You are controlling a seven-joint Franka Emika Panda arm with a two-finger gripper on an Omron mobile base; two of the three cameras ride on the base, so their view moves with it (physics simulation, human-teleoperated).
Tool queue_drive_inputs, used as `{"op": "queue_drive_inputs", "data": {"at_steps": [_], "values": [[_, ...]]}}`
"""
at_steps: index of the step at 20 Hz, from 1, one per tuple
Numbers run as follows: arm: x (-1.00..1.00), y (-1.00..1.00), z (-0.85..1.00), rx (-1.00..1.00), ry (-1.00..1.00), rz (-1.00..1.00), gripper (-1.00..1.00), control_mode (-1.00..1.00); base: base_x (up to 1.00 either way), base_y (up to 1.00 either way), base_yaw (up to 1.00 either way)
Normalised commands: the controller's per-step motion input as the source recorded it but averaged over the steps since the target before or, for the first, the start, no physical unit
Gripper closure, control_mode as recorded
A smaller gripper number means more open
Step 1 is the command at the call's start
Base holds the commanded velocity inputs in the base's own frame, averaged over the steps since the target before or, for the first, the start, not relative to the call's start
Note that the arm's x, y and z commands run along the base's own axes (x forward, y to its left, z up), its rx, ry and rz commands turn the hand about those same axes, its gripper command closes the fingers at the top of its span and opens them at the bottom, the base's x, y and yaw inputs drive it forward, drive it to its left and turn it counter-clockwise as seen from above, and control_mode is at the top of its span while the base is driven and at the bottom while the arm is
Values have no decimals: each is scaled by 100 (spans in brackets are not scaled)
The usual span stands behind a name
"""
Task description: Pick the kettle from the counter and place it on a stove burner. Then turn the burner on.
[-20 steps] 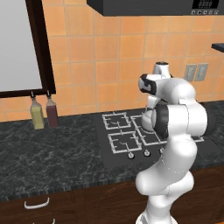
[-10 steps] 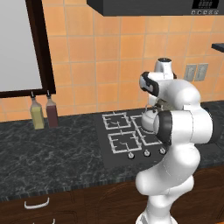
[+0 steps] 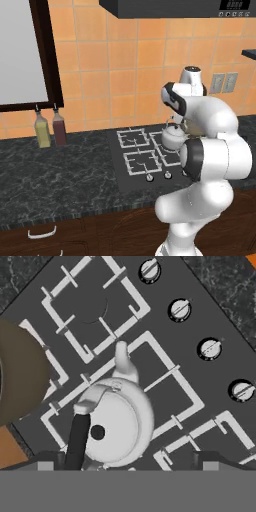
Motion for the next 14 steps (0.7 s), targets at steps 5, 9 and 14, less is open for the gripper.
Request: {"op": "queue_drive_inputs", "data": {"at_steps": [5,9,14], "values": [[-44,-5,0,-2,-2,35,-100,-100,0,0,0],[-8,0,11,-14,3,38,-100,-100,0,0,0],[0,0,1,-19,9,49,-100,-100,0,0,0]]}}
